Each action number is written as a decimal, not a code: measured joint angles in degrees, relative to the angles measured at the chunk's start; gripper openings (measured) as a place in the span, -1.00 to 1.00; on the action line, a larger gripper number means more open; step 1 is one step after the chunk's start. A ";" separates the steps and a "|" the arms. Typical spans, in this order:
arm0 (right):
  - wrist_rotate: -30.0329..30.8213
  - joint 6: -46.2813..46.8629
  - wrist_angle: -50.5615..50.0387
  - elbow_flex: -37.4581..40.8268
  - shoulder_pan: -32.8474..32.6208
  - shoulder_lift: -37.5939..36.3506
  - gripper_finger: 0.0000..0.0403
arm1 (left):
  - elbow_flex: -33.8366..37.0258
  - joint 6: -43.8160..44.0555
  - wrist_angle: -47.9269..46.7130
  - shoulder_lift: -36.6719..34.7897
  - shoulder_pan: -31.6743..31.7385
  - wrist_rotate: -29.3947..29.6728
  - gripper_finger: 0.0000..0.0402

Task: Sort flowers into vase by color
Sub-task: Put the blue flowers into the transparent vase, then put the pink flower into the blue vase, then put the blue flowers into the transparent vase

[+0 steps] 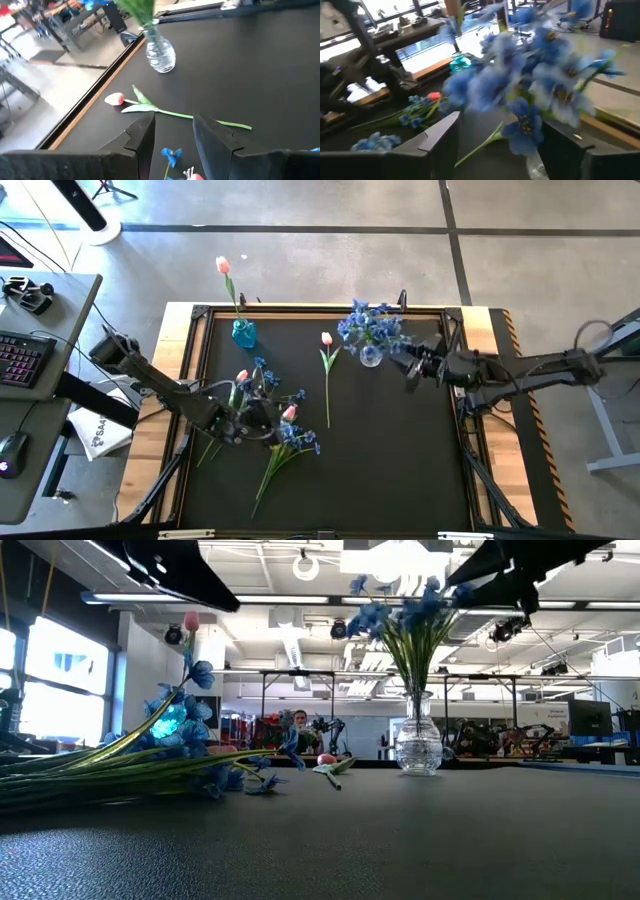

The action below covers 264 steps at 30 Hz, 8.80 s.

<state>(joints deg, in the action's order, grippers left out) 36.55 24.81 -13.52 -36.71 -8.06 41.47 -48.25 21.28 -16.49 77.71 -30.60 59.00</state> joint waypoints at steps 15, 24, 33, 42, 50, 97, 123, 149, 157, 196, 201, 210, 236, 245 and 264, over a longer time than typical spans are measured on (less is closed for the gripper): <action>19.52 12.44 12.07 0.00 -30.38 27.53 -0.16 | 0.00 17.94 -15.33 -19.78 -5.05 -9.55 -0.39; 22.45 12.32 47.06 0.00 -34.51 57.62 -0.20 | -0.02 1.33 7.70 -2.03 0.69 -3.55 -0.46; 23.09 18.06 54.78 0.00 -35.18 65.49 -0.20 | -0.02 1.57 16.41 11.49 23.77 -28.87 -0.39; 23.67 14.76 55.91 0.00 -34.33 65.09 -0.20 | -7.55 1.88 22.98 25.13 37.51 -44.41 -0.08; 23.24 14.78 56.07 0.00 -32.43 65.09 -0.20 | -20.91 1.01 9.26 35.62 39.00 -37.44 -0.05; 41.31 9.67 58.49 0.02 -43.96 64.92 -0.20 | 3.62 -11.66 13.78 -11.62 28.13 -16.25 -1.00; 41.20 9.64 58.49 0.02 -41.41 64.92 -0.20 | 30.24 -31.61 63.02 -37.94 67.80 -43.82 -1.00; 41.05 9.64 59.32 0.02 -41.41 64.92 -0.20 | 30.21 -24.52 70.27 -21.61 81.64 -61.69 -1.00; 41.05 9.64 59.34 0.02 -41.41 64.92 -0.20 | 30.21 -25.84 69.81 -21.09 81.64 -61.65 -0.87; 24.76 -5.71 74.09 0.01 -37.87 64.85 -0.20 | 13.57 -42.25 21.20 -37.01 34.70 -32.06 -0.58; 20.31 -12.94 75.90 -1.44 -33.09 64.28 -0.20 | 12.07 -37.70 15.28 -29.26 21.17 -7.64 -0.68; 21.36 -20.66 63.23 -2.63 -27.46 55.38 0.09 | 8.50 -18.94 6.57 -18.03 9.75 -3.35 -0.80; -20.82 -25.09 43.58 -2.56 4.00 50.64 0.28 | 9.24 60.20 -36.42 -13.16 -4.94 -48.69 -0.80; -21.01 -22.74 37.70 -2.56 -1.66 49.71 0.28 | 12.67 68.48 -34.64 -7.26 -10.41 -36.72 -0.80; -20.57 -20.59 35.65 -2.56 -5.69 49.61 0.28 | 12.52 70.98 -31.59 5.81 -7.71 -42.23 -0.60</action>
<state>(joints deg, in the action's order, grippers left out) 15.99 4.22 22.14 -39.27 -13.75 91.08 -35.73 92.27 -48.08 83.52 -38.30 16.76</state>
